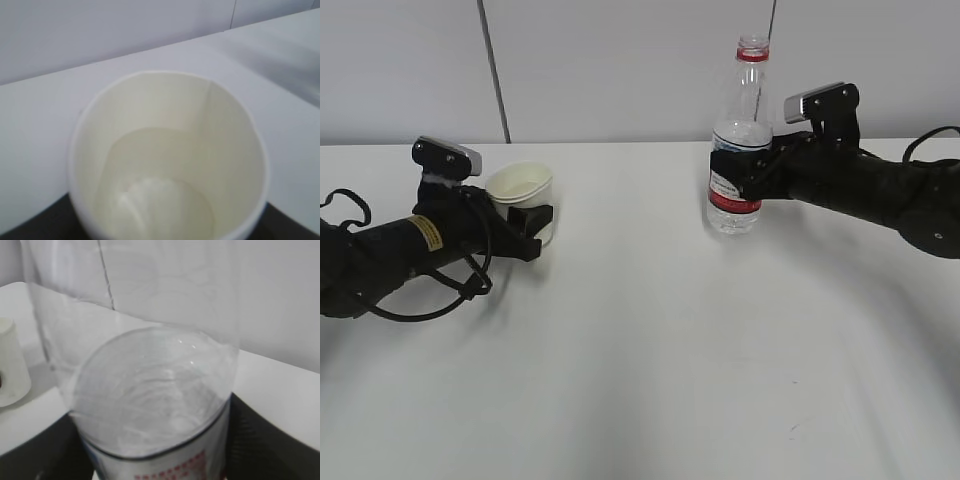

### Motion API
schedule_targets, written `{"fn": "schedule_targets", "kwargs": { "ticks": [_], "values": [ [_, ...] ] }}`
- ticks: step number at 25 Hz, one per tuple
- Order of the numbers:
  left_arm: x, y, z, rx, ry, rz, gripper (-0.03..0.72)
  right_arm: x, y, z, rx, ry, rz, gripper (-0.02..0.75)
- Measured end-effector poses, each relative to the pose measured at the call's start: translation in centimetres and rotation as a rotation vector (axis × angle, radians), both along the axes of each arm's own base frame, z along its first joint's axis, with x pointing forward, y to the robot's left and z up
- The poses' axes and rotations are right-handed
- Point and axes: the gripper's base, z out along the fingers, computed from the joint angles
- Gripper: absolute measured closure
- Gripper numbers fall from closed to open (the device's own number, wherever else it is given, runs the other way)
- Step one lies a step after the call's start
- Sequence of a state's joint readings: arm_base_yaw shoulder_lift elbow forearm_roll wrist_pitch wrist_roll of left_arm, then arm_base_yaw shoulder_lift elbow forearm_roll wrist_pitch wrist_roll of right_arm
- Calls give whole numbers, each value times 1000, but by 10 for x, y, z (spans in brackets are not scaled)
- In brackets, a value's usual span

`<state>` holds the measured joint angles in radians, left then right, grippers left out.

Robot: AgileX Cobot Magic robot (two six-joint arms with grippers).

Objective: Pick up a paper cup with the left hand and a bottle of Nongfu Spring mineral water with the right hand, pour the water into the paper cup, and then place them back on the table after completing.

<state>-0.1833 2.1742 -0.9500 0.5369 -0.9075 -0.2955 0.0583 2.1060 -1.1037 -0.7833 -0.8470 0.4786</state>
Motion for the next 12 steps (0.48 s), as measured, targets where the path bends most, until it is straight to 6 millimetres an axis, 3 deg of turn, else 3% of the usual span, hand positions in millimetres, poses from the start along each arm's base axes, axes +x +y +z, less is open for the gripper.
{"fn": "schedule_targets", "kwargs": {
  "ticks": [12],
  "values": [
    [0, 1, -10, -2, 14, 10, 288, 0, 0, 0, 5, 0, -3, 256]
  ]
}}
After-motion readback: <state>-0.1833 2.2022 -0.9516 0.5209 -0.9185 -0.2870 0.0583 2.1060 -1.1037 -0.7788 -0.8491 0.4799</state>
